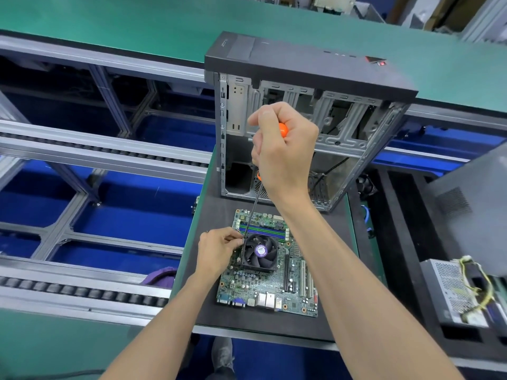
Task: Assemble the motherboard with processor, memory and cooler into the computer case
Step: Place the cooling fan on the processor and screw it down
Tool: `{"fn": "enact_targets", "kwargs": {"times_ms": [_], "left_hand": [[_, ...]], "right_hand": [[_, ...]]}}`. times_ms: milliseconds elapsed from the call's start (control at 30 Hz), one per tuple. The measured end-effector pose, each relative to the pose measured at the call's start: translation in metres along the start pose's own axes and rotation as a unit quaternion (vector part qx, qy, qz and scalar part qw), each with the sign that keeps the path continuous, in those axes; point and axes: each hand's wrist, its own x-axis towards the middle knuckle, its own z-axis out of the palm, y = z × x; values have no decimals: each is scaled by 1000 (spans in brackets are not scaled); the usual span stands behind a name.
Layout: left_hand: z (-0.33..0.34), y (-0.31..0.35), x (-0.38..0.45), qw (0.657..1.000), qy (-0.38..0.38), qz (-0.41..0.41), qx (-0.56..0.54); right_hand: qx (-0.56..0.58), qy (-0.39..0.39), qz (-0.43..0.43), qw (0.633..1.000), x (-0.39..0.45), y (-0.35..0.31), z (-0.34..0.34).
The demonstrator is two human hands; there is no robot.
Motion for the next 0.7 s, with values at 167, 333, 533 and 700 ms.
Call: {"fn": "enact_targets", "kwargs": {"times_ms": [167, 333, 533, 700], "left_hand": [[1, 0, 0, 1000, 0, 6, 11], [0, 1, 1, 1000, 1, 13, 26], [1, 1, 0, 999, 4, 11, 35], [1, 0, 0, 999, 4, 22, 44]], "right_hand": [[4, -1, 3, 1000, 2, 1, 0], [10, -7, 1, 1000, 3, 3, 0], [58, -88, 24, 994, 8, 5, -1], [164, -375, 104, 906, 27, 4, -9]]}}
